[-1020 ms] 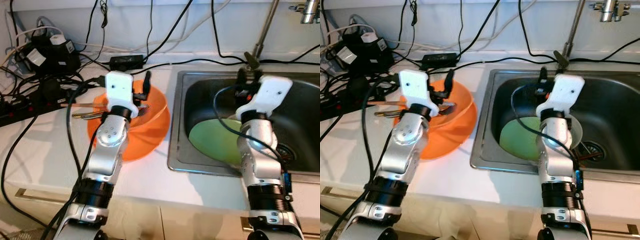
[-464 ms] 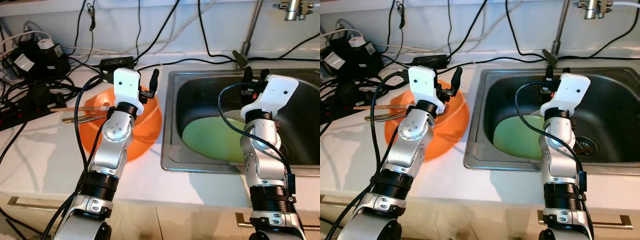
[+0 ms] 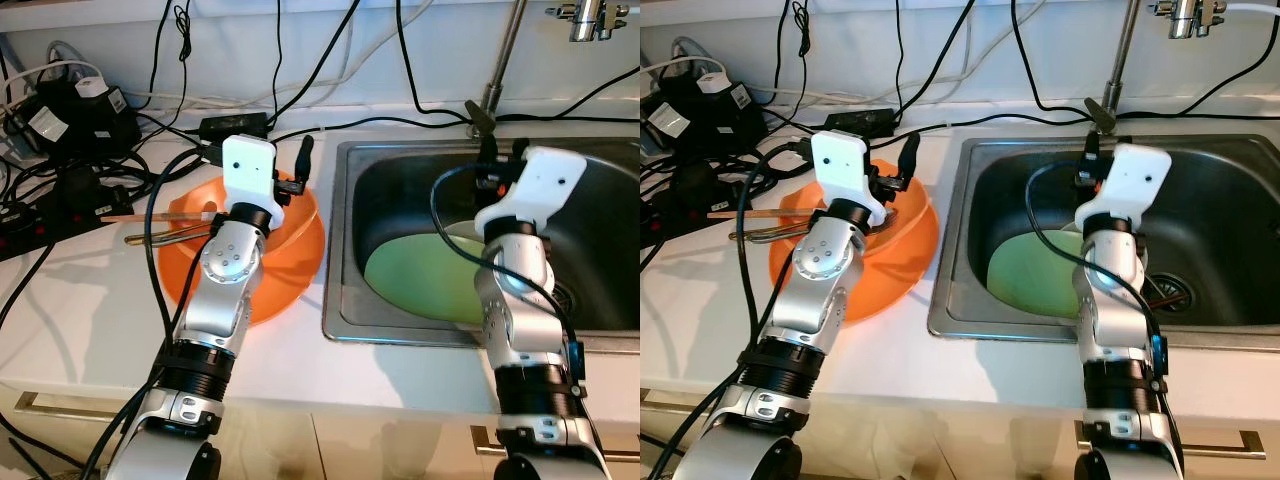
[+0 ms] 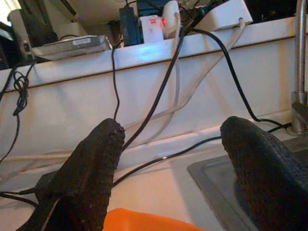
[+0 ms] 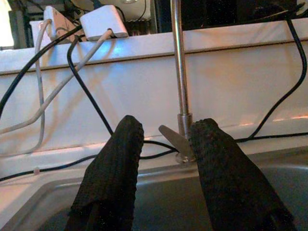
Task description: Kitchen organization
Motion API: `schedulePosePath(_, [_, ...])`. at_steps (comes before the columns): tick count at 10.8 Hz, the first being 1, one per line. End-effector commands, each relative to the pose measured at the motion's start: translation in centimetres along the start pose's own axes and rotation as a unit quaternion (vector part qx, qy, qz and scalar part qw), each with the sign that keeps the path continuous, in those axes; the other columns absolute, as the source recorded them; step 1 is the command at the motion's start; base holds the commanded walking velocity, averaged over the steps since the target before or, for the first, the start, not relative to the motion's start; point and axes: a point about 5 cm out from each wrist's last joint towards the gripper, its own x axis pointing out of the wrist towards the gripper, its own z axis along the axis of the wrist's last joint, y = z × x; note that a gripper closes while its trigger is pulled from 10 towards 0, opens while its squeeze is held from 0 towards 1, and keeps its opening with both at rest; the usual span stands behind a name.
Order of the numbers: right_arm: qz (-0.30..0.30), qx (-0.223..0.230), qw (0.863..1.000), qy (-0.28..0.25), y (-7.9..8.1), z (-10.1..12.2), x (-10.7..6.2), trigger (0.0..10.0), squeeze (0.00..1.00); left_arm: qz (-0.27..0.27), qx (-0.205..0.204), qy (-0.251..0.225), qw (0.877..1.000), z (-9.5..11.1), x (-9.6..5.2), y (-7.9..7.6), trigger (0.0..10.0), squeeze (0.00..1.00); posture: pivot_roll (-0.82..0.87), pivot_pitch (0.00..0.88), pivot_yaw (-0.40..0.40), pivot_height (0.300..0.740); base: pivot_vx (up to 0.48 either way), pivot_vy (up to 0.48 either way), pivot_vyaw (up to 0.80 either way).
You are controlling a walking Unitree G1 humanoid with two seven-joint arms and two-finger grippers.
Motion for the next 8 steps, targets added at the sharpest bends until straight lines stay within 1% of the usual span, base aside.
schedulePosePath(1, [0.009,0.003,1.000,0.002,0.68,-0.08,-0.02,10.0,0.00,0.014,0.010,-0.013,1.000,0.63,0.06,0.87,10.0,0.00,-0.01,0.000,0.094,0.740,0.000,0.000,0.00])
schedulePosePath(5, [0.003,0.006,1.000,0.010,0.84,-0.52,-0.21,10.0,0.00,0.021,0.020,-0.015,0.999,1.02,0.04,1.61,10.0,0.00,0.01,0.000,0.108,0.740,0.000,0.000,0.00])
schedulePosePath(8, [-0.002,0.008,1.000,0.014,0.71,-0.73,-0.39,10.0,0.00,0.021,0.018,-0.015,1.000,1.16,-0.08,1.72,10.0,0.00,0.02,0.000,0.115,0.740,-0.249,0.000,0.00])
